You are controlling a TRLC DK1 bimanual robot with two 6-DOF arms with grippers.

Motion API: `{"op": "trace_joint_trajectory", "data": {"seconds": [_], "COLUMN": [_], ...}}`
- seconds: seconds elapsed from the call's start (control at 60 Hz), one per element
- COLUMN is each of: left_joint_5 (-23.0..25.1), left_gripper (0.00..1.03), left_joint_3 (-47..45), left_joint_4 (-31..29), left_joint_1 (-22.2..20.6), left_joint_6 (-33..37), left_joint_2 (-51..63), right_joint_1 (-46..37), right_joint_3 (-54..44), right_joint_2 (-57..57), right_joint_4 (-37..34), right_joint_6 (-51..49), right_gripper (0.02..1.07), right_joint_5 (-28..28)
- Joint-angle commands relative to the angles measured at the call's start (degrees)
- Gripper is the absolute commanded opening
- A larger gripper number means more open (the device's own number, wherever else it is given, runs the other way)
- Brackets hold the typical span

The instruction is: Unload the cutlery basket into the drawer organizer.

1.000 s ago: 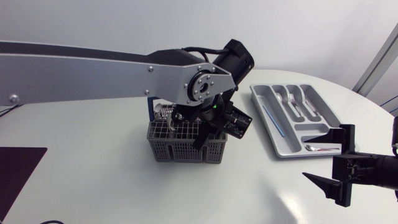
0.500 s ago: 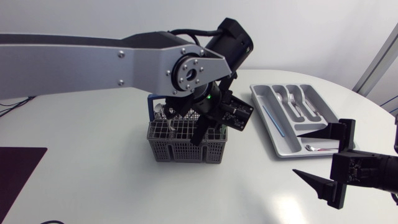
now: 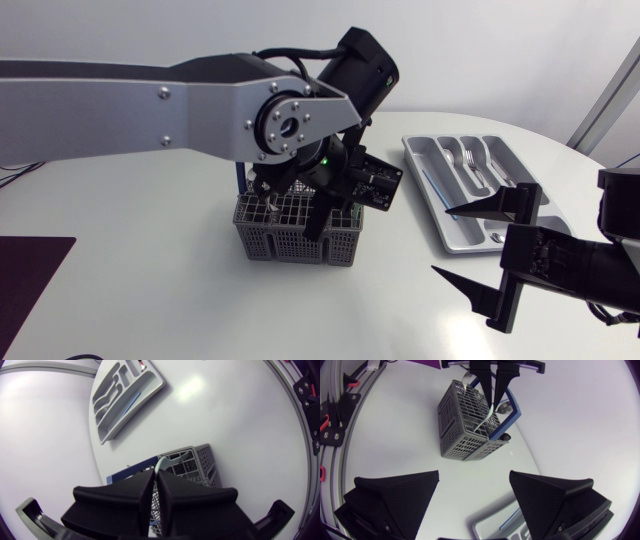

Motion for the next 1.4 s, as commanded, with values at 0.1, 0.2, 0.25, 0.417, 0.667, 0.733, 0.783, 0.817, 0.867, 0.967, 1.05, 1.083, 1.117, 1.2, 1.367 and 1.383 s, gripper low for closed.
{"op": "trace_joint_trajectory", "data": {"seconds": [0.1, 0.2, 0.25, 0.417, 0.667, 0.733, 0.783, 0.817, 0.867, 0.967, 1.05, 1.083, 1.117, 1.2, 1.367, 1.383], "left_joint_5": [0.0, 0.0, 0.0, 0.0, -0.8, -1.4, -1.8, -2.1, -2.8, -3.6, -4.5, -4.7, -5.0, -5.9, -7.2, -7.4], "left_gripper": [0.06, 0.06, 0.06, 0.06, 0.06, 0.06, 0.06, 0.06, 0.06, 0.06, 0.06, 0.06, 0.06, 0.06, 0.06, 0.06], "left_joint_3": [-4.3, -4.7, -4.5, -3.1, -2.5, -2.0, -1.6, -1.4, -1.4, -1.6, -2.0, -2.0, -2.0, -1.8, -1.5, -1.5], "left_joint_4": [2.3, 2.6, 2.7, 3.1, 3.1, 2.9, 2.8, 2.6, 2.6, 2.5, 2.5, 2.4, 2.4, 2.0, 1.4, 1.4], "left_joint_1": [0.2, 0.4, 0.6, 1.3, 1.3, 1.2, 1.1, 1.0, 0.9, 0.5, -0.2, -0.4, -0.7, -1.2, -2.2, -2.3], "left_joint_6": [-2.8, -3.5, -3.8, -5.1, -5.7, -6.0, -6.0, -6.0, -6.0, -6.2, -6.3, -6.3, -6.3, -6.2, -6.2, -6.2], "left_joint_2": [-1.6, -2.1, -2.2, -2.5, -3.6, -4.1, -4.3, -4.5, -4.7, -5.4, -6.1, -6.4, -6.6, -7.4, -8.7, -8.9], "right_joint_1": [4.2, 5.8, 6.5, 9.5, 13.1, 13.5, 13.7, 13.9, 14.1, 14.7, 15.2, 15.4, 15.7, 16.0, 16.7, 16.7], "right_joint_3": [-2.6, -2.8, -2.8, -2.7, -2.9, -2.8, -2.9, -2.8, -2.8, -3.0, -3.0, -3.0, -3.0, -3.0, -3.0, -3.0], "right_joint_2": [0.7, 1.0, 1.1, 3.0, 3.3, 3.3, 3.2, 3.2, 3.1, 2.8, 2.6, 2.6, 2.5, 2.0, 0.8, 0.7], "right_joint_4": [2.7, 3.2, 3.9, 6.2, 7.7, 7.7, 7.7, 7.7, 7.7, 7.7, 7.7, 7.7, 7.7, 7.5, 7.0, 7.0], "right_joint_6": [5.4, 6.3, 7.2, 10.9, 12.6, 12.7, 12.8, 12.8, 12.8, 13.1, 13.3, 13.3, 13.3, 13.4, 13.5, 13.5], "right_gripper": [1.03, 1.03, 1.03, 1.03, 1.03, 1.03, 1.03, 1.03, 1.03, 1.03, 1.03, 1.03, 1.03, 1.03, 1.03, 1.03], "right_joint_5": [2.6, 3.4, 3.7, 5.2, 7.7, 8.1, 8.2, 8.3, 8.5, 9.0, 9.2, 9.4, 9.6, 9.9, 10.6, 10.6]}}
